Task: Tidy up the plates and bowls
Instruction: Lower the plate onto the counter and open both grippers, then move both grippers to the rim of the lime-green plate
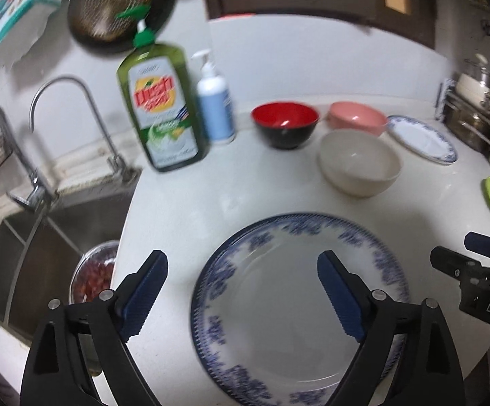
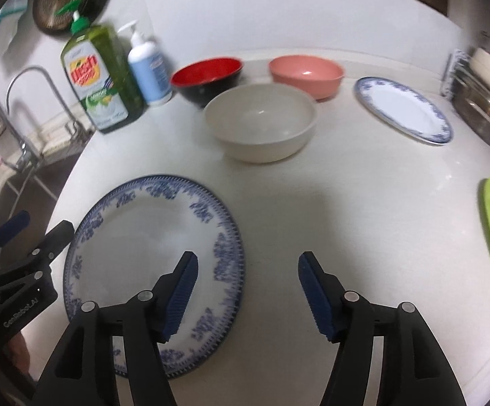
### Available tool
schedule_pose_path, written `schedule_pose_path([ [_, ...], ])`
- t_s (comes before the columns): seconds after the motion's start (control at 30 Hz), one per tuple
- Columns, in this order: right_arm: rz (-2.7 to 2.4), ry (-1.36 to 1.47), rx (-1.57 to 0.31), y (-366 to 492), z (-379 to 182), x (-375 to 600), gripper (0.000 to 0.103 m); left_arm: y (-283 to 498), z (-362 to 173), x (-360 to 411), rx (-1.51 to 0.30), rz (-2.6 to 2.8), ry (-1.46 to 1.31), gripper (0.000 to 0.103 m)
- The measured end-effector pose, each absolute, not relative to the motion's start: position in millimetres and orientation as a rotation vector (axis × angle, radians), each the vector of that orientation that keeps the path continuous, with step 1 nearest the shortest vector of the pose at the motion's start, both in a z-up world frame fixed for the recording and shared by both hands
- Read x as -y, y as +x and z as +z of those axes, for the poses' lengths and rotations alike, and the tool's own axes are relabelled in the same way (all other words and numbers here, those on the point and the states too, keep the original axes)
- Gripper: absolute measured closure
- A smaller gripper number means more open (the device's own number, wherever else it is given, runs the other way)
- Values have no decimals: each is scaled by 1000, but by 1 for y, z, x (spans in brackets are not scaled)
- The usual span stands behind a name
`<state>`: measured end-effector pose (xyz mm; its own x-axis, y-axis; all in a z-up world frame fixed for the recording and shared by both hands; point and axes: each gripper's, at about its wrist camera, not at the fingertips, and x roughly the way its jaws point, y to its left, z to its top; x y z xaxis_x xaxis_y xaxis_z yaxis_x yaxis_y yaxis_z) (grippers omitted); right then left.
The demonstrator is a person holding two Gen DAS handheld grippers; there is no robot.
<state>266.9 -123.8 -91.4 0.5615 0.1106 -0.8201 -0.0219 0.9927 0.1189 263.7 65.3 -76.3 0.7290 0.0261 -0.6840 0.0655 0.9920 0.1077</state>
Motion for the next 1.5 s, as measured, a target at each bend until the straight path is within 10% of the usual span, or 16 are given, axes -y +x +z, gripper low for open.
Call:
schedule_pose_path([
  [0.27, -21, 138, -893, 242, -69, 167, 26, 258, -49, -11, -665, -108, 162, 4],
  [1.5, -492, 246, -735, 172, -32, 414, 26, 273, -21, 258, -602, -491, 232, 4],
])
